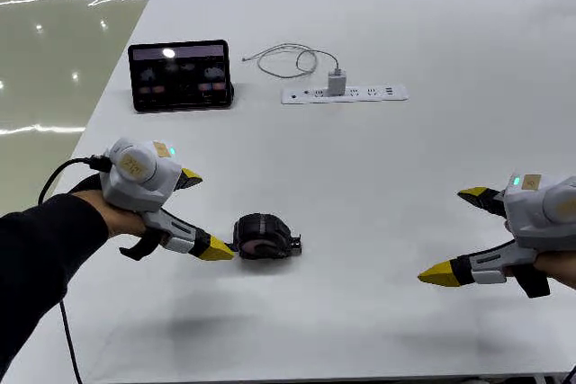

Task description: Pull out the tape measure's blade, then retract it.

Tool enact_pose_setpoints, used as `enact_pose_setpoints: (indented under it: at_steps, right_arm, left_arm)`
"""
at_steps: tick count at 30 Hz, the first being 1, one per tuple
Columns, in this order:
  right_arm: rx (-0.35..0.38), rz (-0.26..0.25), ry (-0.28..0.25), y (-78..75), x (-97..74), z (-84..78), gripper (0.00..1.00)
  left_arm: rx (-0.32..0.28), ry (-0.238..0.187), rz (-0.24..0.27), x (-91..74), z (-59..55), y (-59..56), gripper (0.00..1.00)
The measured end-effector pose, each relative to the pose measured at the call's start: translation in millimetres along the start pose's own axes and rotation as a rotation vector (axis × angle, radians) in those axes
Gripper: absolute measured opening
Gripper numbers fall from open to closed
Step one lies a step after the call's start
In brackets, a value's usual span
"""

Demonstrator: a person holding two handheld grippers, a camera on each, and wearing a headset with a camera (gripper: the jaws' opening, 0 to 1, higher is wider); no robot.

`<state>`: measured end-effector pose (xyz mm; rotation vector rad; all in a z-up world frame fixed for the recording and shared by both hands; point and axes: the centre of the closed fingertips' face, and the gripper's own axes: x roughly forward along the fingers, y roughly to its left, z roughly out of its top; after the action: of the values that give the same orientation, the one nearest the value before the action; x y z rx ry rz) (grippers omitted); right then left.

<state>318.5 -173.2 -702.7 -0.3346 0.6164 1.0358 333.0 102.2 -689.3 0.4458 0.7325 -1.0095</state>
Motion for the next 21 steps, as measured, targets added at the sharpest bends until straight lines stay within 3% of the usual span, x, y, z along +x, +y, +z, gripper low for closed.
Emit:
enact_pose_setpoints:
  at_steps: [9,21]
  right_arm:
    - [-0.045,0.047,0.001,4.7,18.6,15.7,0.99]
    - [-0.099,0.111,-0.001,13.8,42.5,32.1,0.99]
  left_arm:
    - [0.067,0.036,-0.055,19.8,9.3,-8.5,0.78]
    - [0.199,0.144,-0.104,45.0,2.1,-16.3,0.67]
